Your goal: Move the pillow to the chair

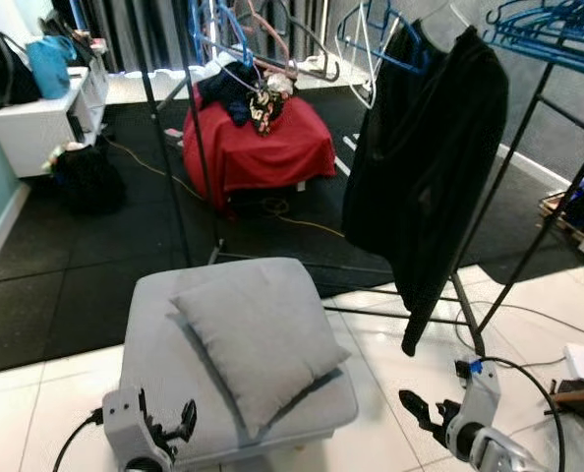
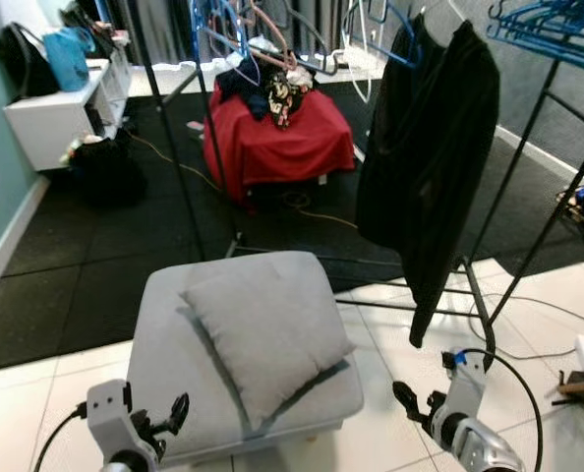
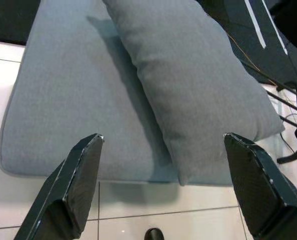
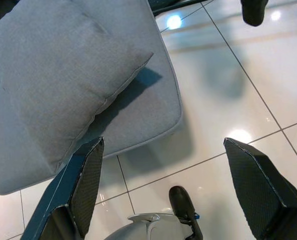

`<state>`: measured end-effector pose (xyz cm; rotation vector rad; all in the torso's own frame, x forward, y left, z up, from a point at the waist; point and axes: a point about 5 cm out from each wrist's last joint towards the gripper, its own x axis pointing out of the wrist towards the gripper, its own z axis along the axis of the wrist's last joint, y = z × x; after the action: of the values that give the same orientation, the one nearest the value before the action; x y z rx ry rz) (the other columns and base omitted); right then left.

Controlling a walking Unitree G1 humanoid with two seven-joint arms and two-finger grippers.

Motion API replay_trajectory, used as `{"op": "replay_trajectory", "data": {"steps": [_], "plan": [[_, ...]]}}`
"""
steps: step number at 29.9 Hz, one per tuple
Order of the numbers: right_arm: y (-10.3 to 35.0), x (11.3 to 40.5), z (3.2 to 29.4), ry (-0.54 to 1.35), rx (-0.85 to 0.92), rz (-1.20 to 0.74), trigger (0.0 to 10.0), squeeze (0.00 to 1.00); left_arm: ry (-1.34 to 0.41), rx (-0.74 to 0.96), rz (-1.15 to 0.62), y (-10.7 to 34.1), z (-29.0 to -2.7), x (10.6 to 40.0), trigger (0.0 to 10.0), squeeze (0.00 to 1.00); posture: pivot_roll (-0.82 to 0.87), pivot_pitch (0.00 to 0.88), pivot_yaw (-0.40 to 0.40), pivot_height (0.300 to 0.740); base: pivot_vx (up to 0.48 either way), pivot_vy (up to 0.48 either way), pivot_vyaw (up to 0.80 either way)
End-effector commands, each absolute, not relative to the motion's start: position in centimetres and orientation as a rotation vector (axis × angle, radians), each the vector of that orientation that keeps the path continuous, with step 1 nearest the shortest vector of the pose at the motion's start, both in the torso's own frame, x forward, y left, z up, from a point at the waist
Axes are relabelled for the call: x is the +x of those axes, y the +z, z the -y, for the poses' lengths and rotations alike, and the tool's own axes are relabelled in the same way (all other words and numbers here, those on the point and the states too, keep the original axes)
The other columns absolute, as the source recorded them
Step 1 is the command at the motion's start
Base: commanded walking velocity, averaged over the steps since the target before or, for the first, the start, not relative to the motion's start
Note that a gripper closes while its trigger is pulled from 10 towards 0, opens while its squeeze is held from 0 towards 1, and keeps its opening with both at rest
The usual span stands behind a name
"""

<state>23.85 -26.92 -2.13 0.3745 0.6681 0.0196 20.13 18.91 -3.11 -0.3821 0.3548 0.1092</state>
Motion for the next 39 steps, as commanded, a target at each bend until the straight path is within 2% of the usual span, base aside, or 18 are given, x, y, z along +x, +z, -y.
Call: {"op": "replay_trajectory", "data": {"steps": [1,4,12,29,39], "plan": [[-2.0,24.1,26.8,0.025,0.378,-0.666,10.0,0.0,0.123,-0.381,-0.357,-3.1,-19.2,19.9,10.0,0.0,-0.14,0.0,-0.018,0.74,0.0,0.0,0.0],[-2.0,24.1,26.9,0.024,0.376,-0.667,10.0,0.0,0.12,-0.368,-0.365,-3.1,-19.3,19.8,10.0,0.0,-0.14,0.0,-0.022,0.74,0.0,0.0,0.0],[-2.0,24.0,27.0,0.023,0.376,-0.672,10.0,0.0,0.119,-0.348,-0.411,-3.7,-19.2,19.5,10.0,0.0,-0.15,0.0,-0.024,0.74,0.0,-0.45,0.0],[-2.0,24.0,27.0,0.017,0.381,-0.667,10.0,0.0,0.144,-0.379,-0.401,-4.1,-19.7,19.4,10.0,0.0,-0.15,0.0,-0.011,0.74,0.0,0.0,0.0],[-1.6,24.2,27.6,0.006,0.37,-0.656,10.0,0.0,0.117,-0.365,-0.417,-4.2,-18.9,19.9,10.0,0.0,-0.16,0.0,-0.017,0.74,0.0,-0.092,0.0]]}}
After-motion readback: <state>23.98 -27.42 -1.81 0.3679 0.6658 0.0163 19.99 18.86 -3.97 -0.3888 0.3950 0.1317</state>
